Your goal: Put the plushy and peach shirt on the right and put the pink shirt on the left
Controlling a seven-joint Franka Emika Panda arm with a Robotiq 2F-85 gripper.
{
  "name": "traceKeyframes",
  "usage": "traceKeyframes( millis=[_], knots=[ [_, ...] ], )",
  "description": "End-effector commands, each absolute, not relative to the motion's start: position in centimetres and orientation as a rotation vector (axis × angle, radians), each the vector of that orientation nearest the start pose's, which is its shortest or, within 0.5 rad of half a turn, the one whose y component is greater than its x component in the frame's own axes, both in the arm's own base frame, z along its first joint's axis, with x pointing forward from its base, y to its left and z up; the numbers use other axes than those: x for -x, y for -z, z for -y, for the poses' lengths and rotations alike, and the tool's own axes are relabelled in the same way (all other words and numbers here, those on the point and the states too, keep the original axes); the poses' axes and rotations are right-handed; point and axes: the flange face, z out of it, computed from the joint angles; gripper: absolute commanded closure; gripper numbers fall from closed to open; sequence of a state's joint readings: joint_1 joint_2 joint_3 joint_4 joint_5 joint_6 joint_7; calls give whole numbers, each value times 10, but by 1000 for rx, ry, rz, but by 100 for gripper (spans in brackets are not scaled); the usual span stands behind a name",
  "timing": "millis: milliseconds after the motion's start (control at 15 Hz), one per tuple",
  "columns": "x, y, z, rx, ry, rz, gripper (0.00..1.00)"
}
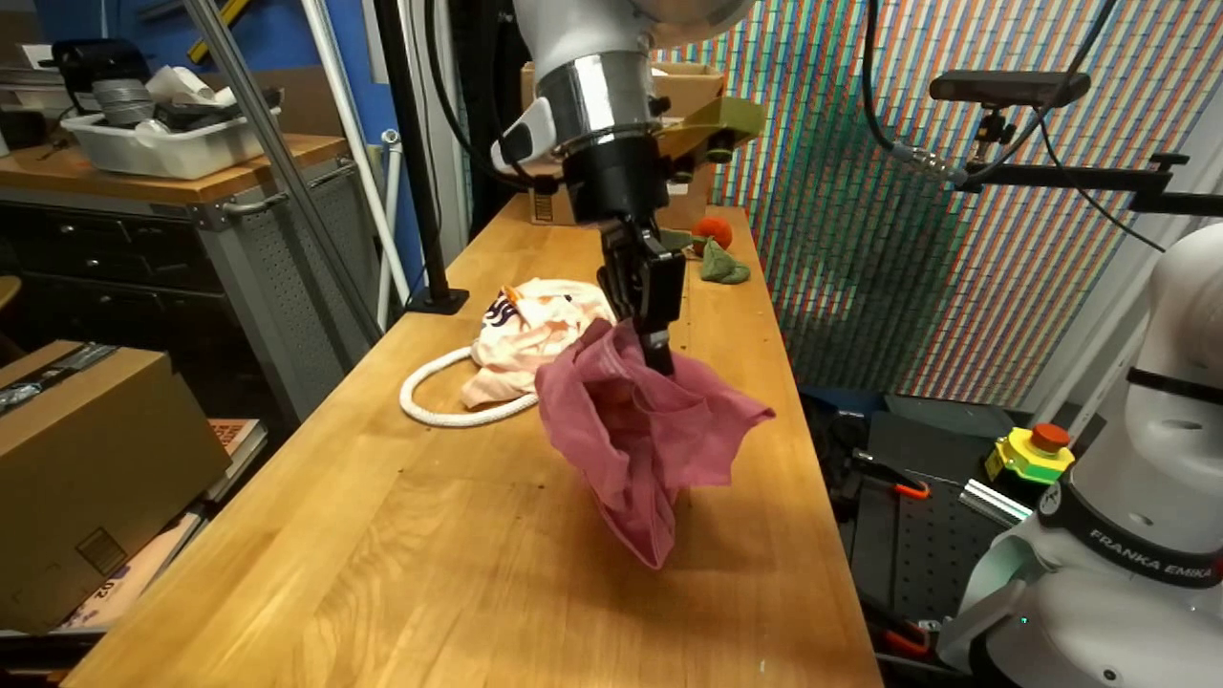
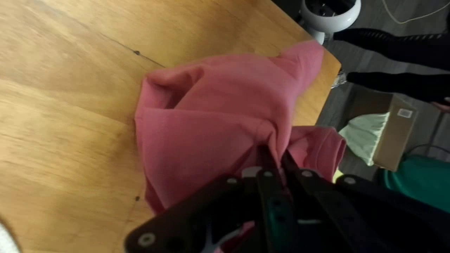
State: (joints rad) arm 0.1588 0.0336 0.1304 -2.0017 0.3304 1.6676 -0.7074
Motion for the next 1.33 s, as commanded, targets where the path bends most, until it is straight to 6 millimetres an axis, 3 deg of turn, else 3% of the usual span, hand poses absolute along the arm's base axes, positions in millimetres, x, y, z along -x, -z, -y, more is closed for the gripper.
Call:
traceKeyframes(
  millis=[0,400,867,933,1067,1267],
  knots=[
    [-488,-411,-195,2243,-433,1247,93],
    [-476,-393,-206,2098,-496,1238,93],
    [-452,-373,-233,2038,-537,1255,94],
    [-447,-370,-234,2076,-548,1262,68],
    [-436,-367,-234,2082,-574,1289,64],
    [-412,-361,-226,2102,-642,1315,41]
  ],
)
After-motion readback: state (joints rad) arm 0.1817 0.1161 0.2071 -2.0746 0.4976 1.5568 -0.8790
